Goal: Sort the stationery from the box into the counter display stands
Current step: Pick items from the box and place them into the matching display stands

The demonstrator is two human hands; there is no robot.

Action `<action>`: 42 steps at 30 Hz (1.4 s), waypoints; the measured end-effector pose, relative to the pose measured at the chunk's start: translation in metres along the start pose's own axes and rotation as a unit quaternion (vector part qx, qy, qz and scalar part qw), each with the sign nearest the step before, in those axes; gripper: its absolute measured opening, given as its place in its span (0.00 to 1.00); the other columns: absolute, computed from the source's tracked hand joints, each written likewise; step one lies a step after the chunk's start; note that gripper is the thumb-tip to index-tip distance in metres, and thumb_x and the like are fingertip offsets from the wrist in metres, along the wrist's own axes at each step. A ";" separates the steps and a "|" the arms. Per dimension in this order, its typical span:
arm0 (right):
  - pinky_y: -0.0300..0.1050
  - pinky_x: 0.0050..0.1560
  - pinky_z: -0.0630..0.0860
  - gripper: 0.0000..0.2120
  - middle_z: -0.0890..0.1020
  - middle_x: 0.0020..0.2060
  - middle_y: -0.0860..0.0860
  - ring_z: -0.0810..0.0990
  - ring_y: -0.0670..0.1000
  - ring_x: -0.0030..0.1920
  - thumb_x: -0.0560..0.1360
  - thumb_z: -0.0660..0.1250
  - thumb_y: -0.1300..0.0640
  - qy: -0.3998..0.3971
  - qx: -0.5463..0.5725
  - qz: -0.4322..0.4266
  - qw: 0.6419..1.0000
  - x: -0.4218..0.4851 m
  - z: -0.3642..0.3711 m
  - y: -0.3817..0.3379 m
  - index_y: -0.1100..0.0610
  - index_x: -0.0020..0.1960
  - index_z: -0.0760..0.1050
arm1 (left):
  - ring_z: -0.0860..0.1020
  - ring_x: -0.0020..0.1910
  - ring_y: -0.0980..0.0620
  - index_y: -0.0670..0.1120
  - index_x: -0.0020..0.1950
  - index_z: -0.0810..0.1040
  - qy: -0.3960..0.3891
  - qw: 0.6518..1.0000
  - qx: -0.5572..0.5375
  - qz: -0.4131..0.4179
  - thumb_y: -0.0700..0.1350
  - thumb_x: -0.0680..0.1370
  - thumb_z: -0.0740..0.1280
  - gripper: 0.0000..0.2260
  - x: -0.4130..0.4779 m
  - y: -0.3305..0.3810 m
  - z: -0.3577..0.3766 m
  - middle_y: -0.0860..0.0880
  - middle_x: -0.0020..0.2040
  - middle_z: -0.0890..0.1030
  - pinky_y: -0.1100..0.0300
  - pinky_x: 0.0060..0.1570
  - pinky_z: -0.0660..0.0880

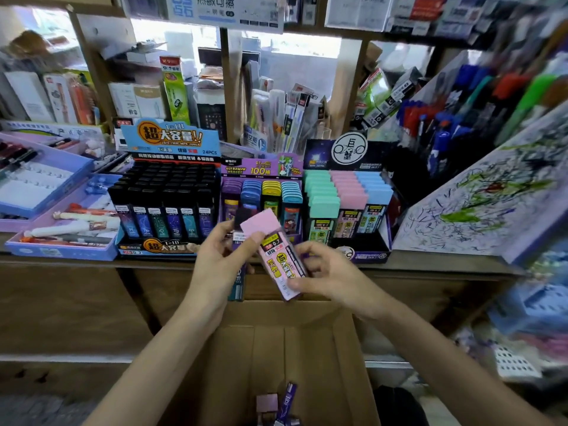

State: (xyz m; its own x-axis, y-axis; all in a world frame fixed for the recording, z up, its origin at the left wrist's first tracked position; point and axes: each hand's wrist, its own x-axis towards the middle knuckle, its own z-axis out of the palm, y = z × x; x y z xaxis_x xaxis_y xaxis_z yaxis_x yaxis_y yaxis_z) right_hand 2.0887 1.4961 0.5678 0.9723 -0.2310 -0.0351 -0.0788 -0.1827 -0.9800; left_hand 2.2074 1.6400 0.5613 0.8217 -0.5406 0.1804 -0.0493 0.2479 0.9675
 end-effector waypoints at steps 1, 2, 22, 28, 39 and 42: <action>0.36 0.45 0.77 0.14 0.84 0.46 0.47 0.83 0.44 0.47 0.72 0.72 0.59 -0.020 -0.015 -0.005 1.000 -0.003 -0.002 -0.001 0.48 0.54 0.74 | 0.80 0.37 0.56 0.52 0.52 0.76 -0.013 1.000 0.013 -0.008 0.51 0.66 0.71 0.15 -0.001 -0.001 0.005 0.52 0.38 0.84 0.63 0.30 0.76; 0.38 0.48 0.78 0.12 0.84 0.47 0.46 0.82 0.44 0.49 0.72 0.71 0.53 -0.025 -0.030 -0.017 0.999 -0.005 -0.004 -0.003 0.47 0.54 0.75 | 0.81 0.38 0.54 0.51 0.53 0.76 -0.029 0.999 0.021 -0.015 0.51 0.66 0.71 0.16 -0.001 -0.001 0.011 0.52 0.38 0.84 0.61 0.33 0.77; 0.36 0.47 0.75 0.10 0.80 0.36 0.43 0.80 0.40 0.39 0.74 0.70 0.56 0.254 -0.193 -0.132 0.939 0.020 -0.132 -0.011 0.43 0.43 0.72 | 0.79 0.33 0.57 0.47 0.54 0.75 -0.073 0.994 0.036 -0.068 0.42 0.81 0.58 0.07 -0.004 -0.022 0.038 0.51 0.39 0.84 0.64 0.28 0.74; 0.41 0.52 0.77 0.11 0.82 0.38 0.45 0.82 0.45 0.43 0.73 0.71 0.54 0.223 -0.177 -0.146 0.947 0.026 -0.136 0.003 0.38 0.43 0.74 | 0.79 0.33 0.57 0.47 0.54 0.74 -0.062 0.994 0.044 -0.079 0.43 0.81 0.58 0.07 -0.003 -0.028 0.037 0.50 0.40 0.84 0.63 0.28 0.75; 0.39 0.40 0.70 0.06 0.77 0.35 0.48 0.74 0.46 0.36 0.73 0.70 0.54 0.328 -0.326 -0.112 0.880 0.033 -0.116 0.018 0.55 0.45 0.77 | 0.79 0.32 0.57 0.47 0.53 0.75 -0.057 0.995 0.039 -0.079 0.42 0.80 0.58 0.07 -0.002 -0.029 0.039 0.50 0.39 0.84 0.63 0.28 0.75; 0.45 0.40 0.73 0.09 0.76 0.35 0.47 0.74 0.47 0.37 0.74 0.69 0.50 0.352 -0.385 -0.088 0.849 0.033 -0.113 0.016 0.54 0.42 0.74 | 0.79 0.33 0.57 0.47 0.54 0.74 -0.054 0.995 0.039 -0.079 0.42 0.80 0.58 0.07 -0.003 -0.028 0.039 0.50 0.39 0.84 0.64 0.29 0.75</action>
State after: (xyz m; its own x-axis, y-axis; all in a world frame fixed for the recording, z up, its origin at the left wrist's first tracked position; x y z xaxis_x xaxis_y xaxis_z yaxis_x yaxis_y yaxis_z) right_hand 2.0942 1.3775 0.5733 0.6330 -0.5998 0.4894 -0.3305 -0.7810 -0.5299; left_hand 2.1842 1.6029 0.5408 0.7569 -0.6523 0.0390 0.0279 0.0919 0.9954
